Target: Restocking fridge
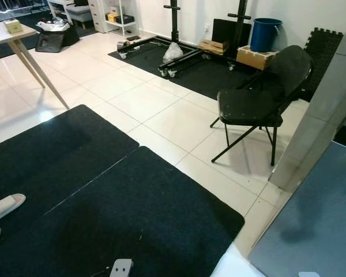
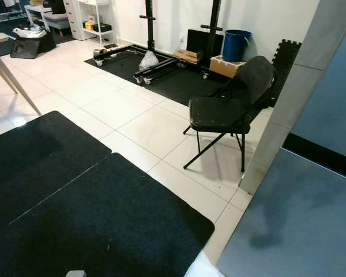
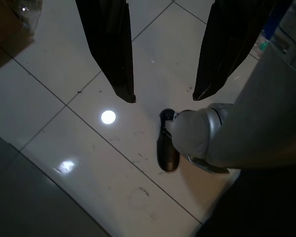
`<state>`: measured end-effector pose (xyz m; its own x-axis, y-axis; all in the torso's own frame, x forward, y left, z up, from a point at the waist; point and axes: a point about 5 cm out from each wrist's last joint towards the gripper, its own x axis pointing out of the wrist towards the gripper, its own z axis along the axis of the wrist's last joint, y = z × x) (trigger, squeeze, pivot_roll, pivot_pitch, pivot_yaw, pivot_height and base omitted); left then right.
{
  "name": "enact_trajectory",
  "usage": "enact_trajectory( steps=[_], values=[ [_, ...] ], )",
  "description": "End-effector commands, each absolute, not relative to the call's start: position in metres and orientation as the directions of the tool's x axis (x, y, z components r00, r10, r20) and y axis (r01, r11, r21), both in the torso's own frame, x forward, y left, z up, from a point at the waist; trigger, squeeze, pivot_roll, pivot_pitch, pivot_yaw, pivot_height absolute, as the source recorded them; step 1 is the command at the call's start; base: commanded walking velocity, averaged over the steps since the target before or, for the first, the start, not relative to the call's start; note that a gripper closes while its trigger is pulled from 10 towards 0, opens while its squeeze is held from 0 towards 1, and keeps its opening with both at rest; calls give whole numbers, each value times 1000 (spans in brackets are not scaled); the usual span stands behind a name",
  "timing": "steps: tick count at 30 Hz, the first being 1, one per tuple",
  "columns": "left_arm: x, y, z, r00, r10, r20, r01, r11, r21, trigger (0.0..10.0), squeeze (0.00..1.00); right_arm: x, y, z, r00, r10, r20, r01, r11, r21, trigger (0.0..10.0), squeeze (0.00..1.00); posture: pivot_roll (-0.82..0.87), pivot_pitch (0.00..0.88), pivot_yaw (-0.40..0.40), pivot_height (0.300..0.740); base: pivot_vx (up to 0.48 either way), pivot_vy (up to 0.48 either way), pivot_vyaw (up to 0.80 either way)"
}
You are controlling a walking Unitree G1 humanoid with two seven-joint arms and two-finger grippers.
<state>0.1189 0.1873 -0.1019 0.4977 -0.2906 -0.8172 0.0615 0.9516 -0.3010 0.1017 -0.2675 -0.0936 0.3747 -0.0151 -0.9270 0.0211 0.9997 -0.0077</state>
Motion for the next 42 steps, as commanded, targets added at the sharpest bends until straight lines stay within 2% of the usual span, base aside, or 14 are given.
enact_trajectory(
  steps=[1,16,23,27,35,42],
  values=[
    [113,184,-104,479,-291,-828,54,951,-303,10000,0,96,-269,-95,356,-23,-934,24,1000,-15,10000,0,-39,0,-37,740,0,0,0],
    [119,185,-102,484,-302,-821,70,949,-308,10000,0,88,-262,-99,349,-24,-937,36,999,-12,10000,0,-43,0,-12,740,0,0,0],
    [122,188,-101,473,-303,-827,95,951,-294,10000,0,84,-255,-102,337,-8,-941,23,1000,0,10000,0,-40,0,-11,740,0,-464,0],
    [128,193,-100,497,-263,-827,61,961,-269,10000,0,82,-252,-103,326,3,-945,5,1000,5,10000,0,-26,0,-9,740,0,0,0],
    [129,199,-98,500,-257,-827,72,964,-256,10000,0,93,-246,-103,347,14,-938,-1,1000,14,10000,0,-6,0,-1,740,0,0,0],
    [131,198,-98,507,-251,-825,64,965,-254,10000,0,99,-238,-102,357,64,-932,-73,996,41,10000,0,-4,0,-1,740,0,0,220]
  ],
)
